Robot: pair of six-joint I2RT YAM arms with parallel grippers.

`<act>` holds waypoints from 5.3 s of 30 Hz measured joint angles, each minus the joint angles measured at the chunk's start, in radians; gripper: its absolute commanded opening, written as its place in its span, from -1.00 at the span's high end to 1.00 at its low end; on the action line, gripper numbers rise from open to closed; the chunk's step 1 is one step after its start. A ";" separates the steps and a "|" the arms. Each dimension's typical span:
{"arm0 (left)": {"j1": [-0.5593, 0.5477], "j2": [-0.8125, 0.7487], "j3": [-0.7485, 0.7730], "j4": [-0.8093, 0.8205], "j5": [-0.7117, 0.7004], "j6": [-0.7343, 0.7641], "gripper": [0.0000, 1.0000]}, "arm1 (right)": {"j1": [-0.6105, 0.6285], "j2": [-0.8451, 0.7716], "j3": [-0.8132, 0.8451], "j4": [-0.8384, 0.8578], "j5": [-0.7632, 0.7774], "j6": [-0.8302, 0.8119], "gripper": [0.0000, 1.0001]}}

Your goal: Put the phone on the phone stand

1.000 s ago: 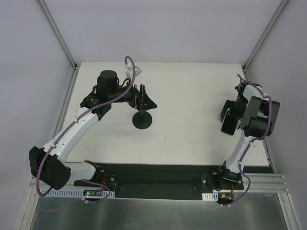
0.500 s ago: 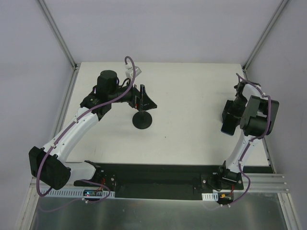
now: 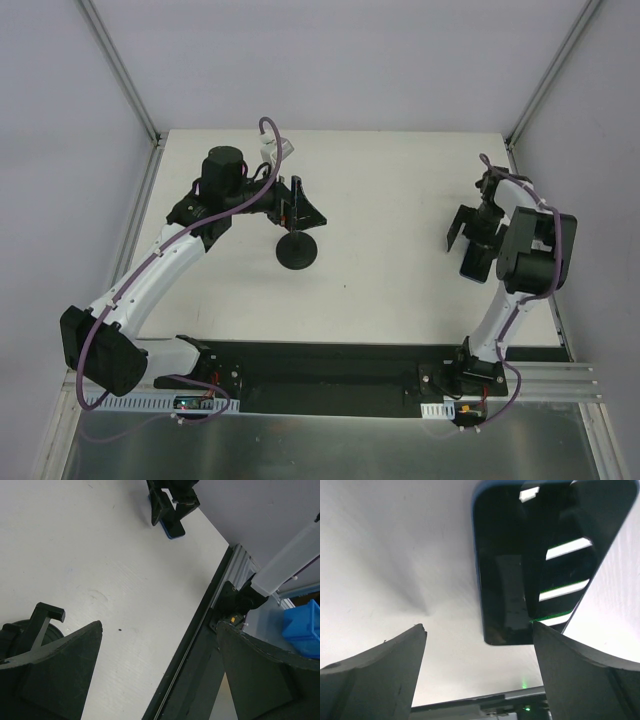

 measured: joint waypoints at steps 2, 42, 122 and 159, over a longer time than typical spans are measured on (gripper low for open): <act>0.000 0.000 0.000 0.000 0.000 0.002 -0.90 | -0.016 -0.065 -0.064 0.047 -0.032 0.048 -0.85; 0.007 -0.001 0.000 0.011 0.001 0.003 -0.94 | -0.111 -0.188 -0.258 0.315 -0.042 0.339 -0.93; -0.113 -0.005 -0.016 0.014 -0.145 -0.078 -0.43 | 0.864 -1.017 -0.743 0.755 0.037 0.210 0.99; -0.388 0.281 0.145 0.006 -0.337 -0.245 1.00 | 0.998 -1.217 -0.762 0.742 0.042 0.145 -0.63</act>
